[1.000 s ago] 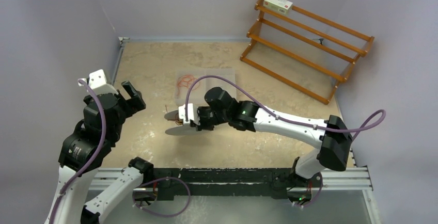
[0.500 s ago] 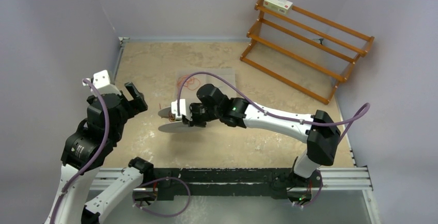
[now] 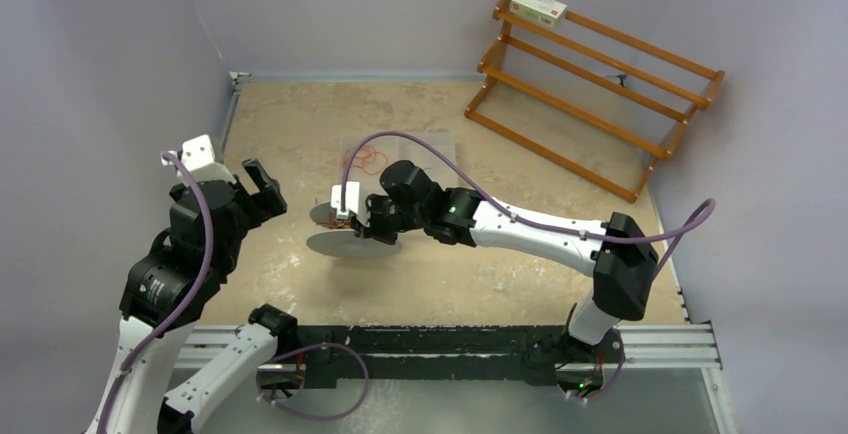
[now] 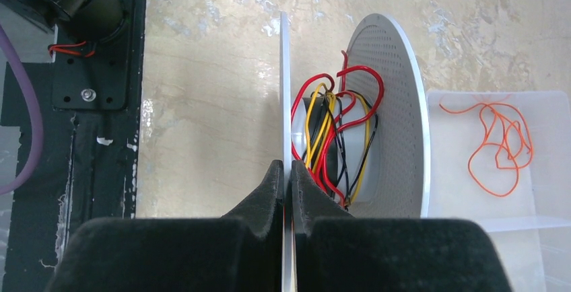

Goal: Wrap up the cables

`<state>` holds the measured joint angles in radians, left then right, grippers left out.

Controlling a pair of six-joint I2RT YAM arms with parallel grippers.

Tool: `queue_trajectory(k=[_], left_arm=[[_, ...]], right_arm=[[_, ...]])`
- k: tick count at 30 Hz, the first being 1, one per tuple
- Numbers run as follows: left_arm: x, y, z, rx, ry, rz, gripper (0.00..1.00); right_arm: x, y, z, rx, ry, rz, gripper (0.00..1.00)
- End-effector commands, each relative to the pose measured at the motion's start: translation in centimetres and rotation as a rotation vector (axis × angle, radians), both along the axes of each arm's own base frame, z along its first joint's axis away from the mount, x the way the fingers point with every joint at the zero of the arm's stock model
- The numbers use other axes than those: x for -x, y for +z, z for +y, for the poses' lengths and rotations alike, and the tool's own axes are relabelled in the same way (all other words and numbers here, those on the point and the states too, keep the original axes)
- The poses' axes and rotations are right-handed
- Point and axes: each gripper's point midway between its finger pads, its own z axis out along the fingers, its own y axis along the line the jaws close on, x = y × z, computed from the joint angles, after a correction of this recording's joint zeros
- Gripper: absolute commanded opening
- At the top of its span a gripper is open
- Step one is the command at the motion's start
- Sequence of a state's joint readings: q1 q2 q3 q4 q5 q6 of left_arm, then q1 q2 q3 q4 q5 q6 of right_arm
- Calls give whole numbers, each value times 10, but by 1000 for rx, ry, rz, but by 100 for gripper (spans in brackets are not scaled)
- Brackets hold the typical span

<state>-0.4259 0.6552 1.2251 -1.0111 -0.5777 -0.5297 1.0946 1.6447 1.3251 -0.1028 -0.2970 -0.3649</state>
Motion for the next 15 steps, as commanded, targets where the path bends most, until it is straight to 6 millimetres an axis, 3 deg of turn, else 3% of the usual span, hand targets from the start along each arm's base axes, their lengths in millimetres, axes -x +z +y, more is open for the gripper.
queue_trajectory(k=[1,15], left_arm=[[-6,2,-3,-10,-15,-10,85],[-10,-16,-8,-13,-31,28,85]], right_arm=[[-12,63,21,-174,-29,-77,0],[-13,63,21,-176,-33,-77,26]])
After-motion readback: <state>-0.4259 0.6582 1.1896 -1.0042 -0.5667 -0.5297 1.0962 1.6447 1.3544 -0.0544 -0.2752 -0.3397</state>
